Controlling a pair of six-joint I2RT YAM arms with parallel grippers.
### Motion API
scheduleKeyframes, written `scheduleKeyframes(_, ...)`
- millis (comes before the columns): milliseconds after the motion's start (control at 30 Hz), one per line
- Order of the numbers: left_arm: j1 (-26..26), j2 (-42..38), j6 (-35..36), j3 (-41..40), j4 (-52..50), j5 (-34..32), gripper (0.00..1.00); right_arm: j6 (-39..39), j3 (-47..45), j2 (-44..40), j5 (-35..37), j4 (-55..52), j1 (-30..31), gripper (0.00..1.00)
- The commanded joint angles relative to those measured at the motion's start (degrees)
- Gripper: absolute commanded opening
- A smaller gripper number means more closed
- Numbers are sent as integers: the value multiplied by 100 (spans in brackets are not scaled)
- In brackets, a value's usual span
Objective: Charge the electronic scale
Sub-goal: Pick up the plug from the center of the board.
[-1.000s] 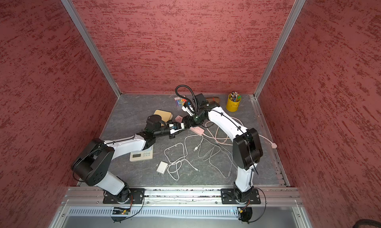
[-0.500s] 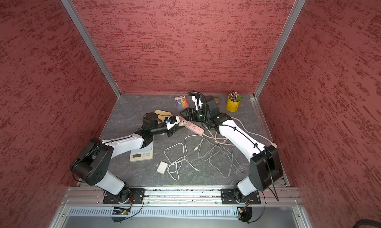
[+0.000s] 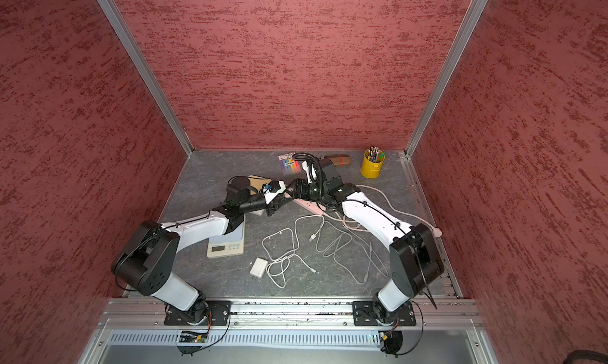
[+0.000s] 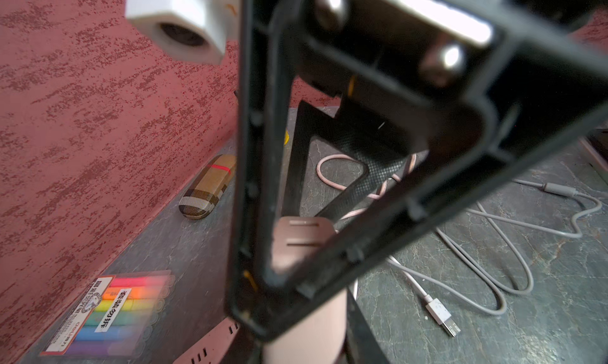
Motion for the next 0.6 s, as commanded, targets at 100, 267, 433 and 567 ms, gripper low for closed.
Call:
scheduleKeyframes(100, 15, -34, -176, 217, -372, 81, 15, 120, 126, 288, -54, 244, 165, 40)
scheduleKeyframes(267, 3, -70, -222, 131, -259, -209, 53, 101, 134, 257, 206, 64, 200, 17)
scheduleKeyframes(433, 90, 103, -1292, 217, 334, -887, 100, 550, 109, 62, 1478, -210, 196, 6)
scheduleKeyframes(567, 688, 748, -3356, 1711, -1494, -477, 100, 1199, 70, 93, 2740, -782, 196, 0)
